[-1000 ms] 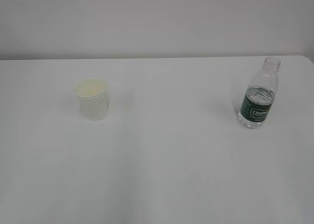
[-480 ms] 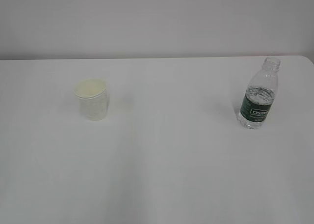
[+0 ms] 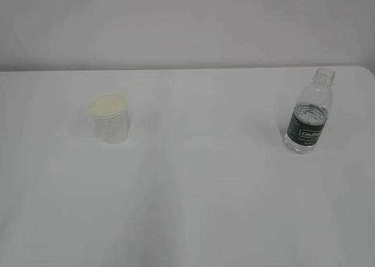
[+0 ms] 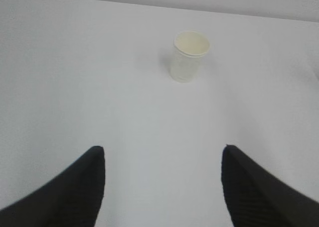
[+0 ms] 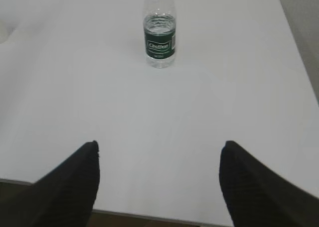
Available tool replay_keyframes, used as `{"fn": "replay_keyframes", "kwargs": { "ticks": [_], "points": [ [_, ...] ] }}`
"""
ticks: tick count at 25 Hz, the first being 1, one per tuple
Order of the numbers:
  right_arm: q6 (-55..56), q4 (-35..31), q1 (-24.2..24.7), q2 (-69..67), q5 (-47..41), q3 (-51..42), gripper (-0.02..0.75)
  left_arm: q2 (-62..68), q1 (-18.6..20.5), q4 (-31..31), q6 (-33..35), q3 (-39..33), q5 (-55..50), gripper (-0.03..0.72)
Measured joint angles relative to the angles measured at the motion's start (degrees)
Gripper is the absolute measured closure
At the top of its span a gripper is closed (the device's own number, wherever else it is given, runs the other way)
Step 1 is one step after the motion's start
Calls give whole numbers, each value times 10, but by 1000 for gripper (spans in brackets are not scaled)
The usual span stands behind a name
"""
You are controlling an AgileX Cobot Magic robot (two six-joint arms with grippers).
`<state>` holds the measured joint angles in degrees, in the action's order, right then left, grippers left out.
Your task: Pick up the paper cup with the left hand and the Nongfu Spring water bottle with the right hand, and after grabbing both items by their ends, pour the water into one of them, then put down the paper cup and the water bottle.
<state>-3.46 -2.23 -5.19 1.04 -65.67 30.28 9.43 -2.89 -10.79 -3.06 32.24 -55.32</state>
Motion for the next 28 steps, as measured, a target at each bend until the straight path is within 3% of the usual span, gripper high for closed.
{"fn": "replay_keyframes", "kwargs": {
  "ticks": [6,10,16,22,28],
  "points": [
    [7,-52,0,0,3,0,165,46,0,-17,24,18,57,165],
    [7,-54,0,0,29,0,165,63,0,-49,70,19,113,165],
    [-25,-55,0,0,102,2,165,106,0,-53,80,19,211,165],
    [-33,-58,0,-23,179,4,165,134,0,26,81,19,310,165],
    [-45,-59,0,-86,237,4,165,166,-13,36,83,19,389,165]
  ]
}}
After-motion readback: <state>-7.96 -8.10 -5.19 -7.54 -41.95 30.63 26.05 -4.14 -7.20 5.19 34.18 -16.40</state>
